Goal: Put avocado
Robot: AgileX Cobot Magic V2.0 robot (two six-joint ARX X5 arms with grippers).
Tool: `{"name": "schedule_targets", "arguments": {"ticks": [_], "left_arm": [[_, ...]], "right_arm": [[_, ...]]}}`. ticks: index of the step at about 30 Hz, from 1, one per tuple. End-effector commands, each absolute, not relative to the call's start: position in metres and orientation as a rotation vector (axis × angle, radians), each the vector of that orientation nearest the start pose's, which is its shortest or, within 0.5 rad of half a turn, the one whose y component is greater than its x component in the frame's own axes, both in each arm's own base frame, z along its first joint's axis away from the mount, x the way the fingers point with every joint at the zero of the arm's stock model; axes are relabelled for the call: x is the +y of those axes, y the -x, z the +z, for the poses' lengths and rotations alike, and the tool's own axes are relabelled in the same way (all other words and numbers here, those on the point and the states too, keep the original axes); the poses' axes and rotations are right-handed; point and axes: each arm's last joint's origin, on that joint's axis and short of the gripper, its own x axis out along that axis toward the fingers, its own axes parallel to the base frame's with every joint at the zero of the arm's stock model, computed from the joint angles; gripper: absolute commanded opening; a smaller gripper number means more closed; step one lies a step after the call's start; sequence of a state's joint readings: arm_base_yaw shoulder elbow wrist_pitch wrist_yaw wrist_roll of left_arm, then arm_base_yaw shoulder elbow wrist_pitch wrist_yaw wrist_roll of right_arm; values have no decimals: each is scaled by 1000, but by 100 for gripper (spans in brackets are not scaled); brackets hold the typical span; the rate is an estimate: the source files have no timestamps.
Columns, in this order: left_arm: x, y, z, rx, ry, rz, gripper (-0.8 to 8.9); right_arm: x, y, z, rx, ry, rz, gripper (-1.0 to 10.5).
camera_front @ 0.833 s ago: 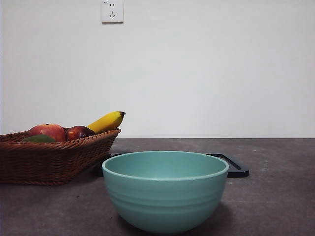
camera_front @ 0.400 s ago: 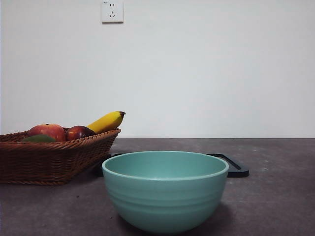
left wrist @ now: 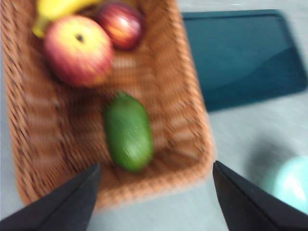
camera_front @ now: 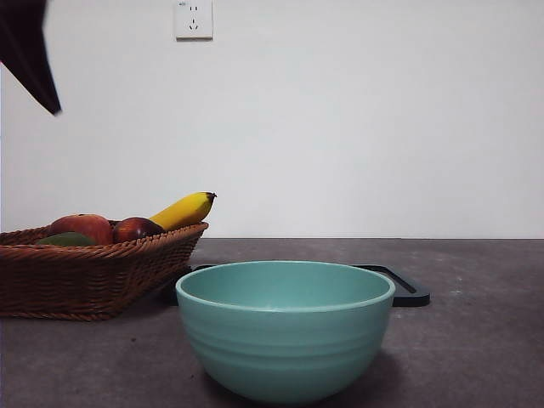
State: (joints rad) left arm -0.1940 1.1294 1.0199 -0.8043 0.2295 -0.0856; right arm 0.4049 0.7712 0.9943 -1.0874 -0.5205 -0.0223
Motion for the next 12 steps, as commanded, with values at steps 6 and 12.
{"name": "schedule_targets", "arguments": {"ticks": [6, 12], "left_arm": [[-66, -259, 269, 1034, -25, -304, 377], [-77, -281, 240, 1109, -59, -292, 377]], "right_arm": [[60, -102, 335, 858, -26, 888, 357], [60, -102, 335, 858, -26, 888, 357]]}}
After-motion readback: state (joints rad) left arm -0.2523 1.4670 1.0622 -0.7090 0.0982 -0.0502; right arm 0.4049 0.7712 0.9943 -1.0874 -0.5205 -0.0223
